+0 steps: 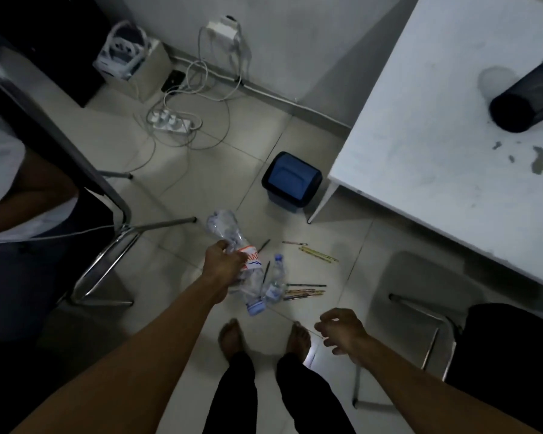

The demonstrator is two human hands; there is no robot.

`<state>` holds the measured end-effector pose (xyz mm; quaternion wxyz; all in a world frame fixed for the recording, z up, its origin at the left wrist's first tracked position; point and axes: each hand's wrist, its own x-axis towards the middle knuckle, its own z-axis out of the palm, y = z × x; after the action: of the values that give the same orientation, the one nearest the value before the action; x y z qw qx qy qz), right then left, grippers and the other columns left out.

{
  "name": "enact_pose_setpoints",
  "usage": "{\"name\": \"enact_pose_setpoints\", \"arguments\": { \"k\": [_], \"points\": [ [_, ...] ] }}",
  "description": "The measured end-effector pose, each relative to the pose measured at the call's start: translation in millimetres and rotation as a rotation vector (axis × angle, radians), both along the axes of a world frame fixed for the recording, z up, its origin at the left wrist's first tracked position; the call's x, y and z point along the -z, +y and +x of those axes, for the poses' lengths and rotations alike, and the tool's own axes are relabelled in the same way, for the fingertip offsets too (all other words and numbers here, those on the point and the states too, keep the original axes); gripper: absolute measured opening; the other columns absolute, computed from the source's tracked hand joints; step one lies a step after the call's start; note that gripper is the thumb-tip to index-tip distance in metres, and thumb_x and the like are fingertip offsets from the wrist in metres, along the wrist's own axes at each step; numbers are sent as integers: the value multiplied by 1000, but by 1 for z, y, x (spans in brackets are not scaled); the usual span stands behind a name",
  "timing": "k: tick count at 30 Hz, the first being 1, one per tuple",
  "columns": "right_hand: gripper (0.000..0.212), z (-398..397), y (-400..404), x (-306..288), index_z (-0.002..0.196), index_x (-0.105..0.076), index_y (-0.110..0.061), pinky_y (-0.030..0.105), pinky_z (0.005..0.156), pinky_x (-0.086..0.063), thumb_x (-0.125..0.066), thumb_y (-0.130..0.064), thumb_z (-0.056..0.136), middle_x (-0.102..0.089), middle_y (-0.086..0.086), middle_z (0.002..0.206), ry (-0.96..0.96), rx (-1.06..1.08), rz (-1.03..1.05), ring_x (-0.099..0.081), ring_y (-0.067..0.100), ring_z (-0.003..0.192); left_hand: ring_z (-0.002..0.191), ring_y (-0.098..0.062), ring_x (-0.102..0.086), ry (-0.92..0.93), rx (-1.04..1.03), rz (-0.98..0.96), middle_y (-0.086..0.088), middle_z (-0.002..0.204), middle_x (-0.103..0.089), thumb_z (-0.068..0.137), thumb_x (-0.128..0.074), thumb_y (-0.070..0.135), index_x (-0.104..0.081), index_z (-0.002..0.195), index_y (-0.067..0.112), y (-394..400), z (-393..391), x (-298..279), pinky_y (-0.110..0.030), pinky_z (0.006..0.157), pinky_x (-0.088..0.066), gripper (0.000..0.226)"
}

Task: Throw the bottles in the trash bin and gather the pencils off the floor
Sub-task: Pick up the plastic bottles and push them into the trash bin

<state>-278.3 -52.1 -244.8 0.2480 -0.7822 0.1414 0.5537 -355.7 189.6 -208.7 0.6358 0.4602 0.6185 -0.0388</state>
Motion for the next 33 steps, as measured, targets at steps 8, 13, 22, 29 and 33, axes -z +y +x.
{"name": "enact_pose_setpoints", "arguments": {
  "k": [8, 13, 22, 29, 33],
  "points": [
    [14, -11, 24, 107, 94, -64, -12, 18, 46, -38, -69, -7, 82, -62, 11, 73, 40, -21, -11, -55, 24, 56, 42, -13, -63, 3, -29, -9, -15, 91, -65, 89, -59, -1, -58, 98, 18, 15, -12, 106, -26, 46, -50, 21],
    [16, -4, 47, 175, 95, -64, -12, 17, 41, -35, -71, -7, 82, -60, 9, 70, 15, -69, -6, -52, 20, 48, 65, -23, -66, -33, -21, -22, -20, 115, -65, 87, -64, 4, -56, 120, 10, 20, -15, 177, -20, 38, -49, 34],
    [10, 7, 94, 330, 97, -72, -6, 21, 51, -47, -68, -7, 87, -68, 12, 88, -147, -272, 15, -61, 18, 63, 81, -36, -69, -93, 47, 47, -17, 102, -65, 88, -61, 4, -54, 114, 11, 33, 3, 321, -45, 68, -59, 27],
    [59, 10, 117, 463, 127, -57, -2, 30, 76, -54, -75, -31, 79, -65, 18, 122, -260, -253, -34, -65, 33, 106, 65, -26, -64, -163, 89, 150, -13, 85, -64, 85, -62, 0, -58, 82, 15, 54, 32, 428, -32, 51, -56, 16],
    [97, 7, 122, 506, 139, -40, -9, 41, 93, -56, -85, -50, 63, -57, 15, 131, -217, -210, -69, -60, 33, 114, 71, -30, -69, -165, 180, 143, -19, 96, -67, 83, -62, 3, -59, 87, 15, 65, 46, 466, -29, 50, -53, 13]
  ]
}}
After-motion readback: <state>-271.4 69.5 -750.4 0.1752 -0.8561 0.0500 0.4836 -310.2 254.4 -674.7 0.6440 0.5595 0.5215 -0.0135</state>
